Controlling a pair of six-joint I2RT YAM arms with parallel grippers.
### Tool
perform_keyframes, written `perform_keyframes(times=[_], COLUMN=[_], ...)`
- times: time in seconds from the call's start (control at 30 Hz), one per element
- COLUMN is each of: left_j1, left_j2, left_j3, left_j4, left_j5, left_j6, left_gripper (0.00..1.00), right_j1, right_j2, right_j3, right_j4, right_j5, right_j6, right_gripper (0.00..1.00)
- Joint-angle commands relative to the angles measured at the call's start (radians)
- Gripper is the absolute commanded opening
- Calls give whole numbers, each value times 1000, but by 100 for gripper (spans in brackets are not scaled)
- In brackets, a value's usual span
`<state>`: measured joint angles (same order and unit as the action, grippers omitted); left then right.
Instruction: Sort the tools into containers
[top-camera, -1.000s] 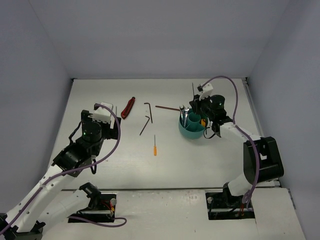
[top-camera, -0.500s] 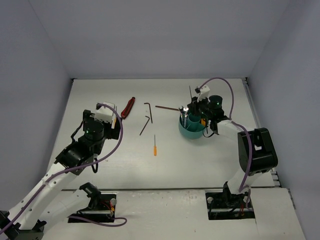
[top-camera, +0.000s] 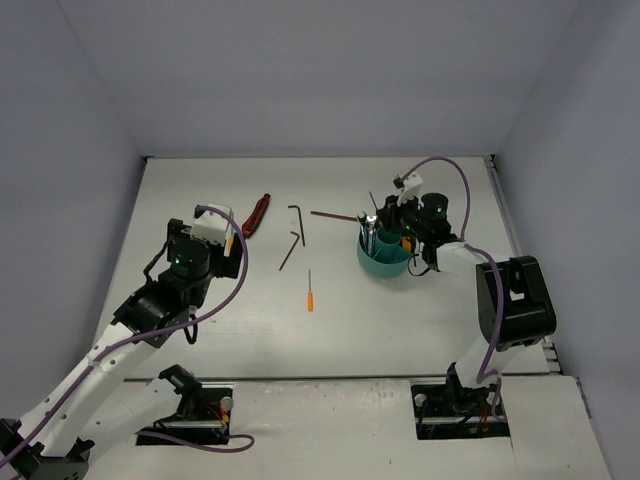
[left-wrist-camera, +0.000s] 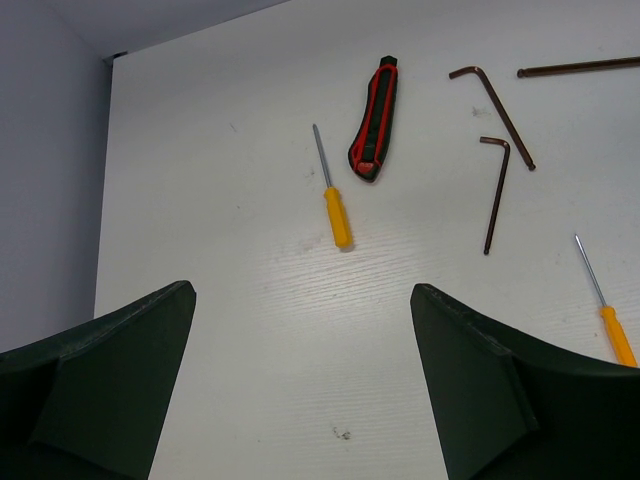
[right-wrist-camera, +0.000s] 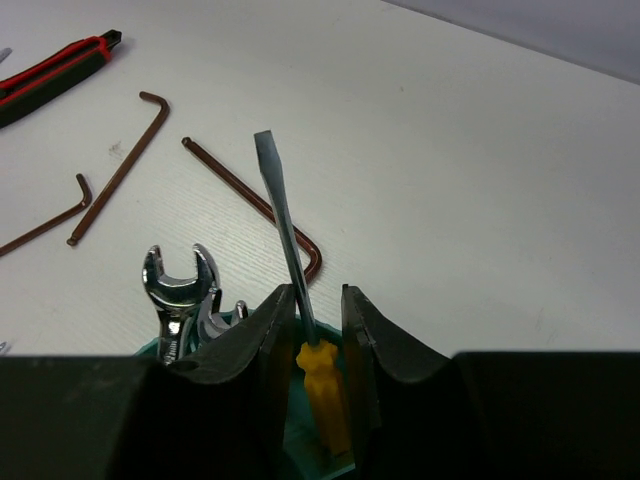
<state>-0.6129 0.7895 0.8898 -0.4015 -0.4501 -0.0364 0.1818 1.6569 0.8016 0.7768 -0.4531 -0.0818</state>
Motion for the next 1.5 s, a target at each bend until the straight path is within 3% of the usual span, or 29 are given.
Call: perform_keyframes(times=[0.0, 0.23, 0.37, 0.6, 0.73, 0.87, 1.07, 1.47], left_j1=[8, 8, 10, 13, 17, 24, 28, 32], left_j2=[8, 13, 19, 53, 83, 88, 55, 31], left_j3=[11, 12, 14, 26, 45, 54, 46, 46], left_j4=[59, 56, 55, 40, 11, -2, -2, -8], left_j5=[-1, 1, 8, 36, 37, 22, -28, -53], left_j6=[7, 12, 9, -11, -22, -30, -37, -35], left_gripper=[86, 86, 86, 86, 86, 86, 86, 86], right_j1=[-7, -8, -7, 23, 166, 355, 551, 672], right_j2=[-21, -40, -121, -319, -374, -353, -255, 44], right_j3=[0, -18, -32, 58, 169, 258, 266, 320], right_j4=[134, 139, 114, -105, -350, -557, -688, -760], right_j5=[-46, -45, -26, 139, 358, 580, 746, 686], right_j6=[21, 30, 39, 82, 74, 159, 410, 608], right_gripper=[25, 26, 33, 48, 53, 54, 54, 54])
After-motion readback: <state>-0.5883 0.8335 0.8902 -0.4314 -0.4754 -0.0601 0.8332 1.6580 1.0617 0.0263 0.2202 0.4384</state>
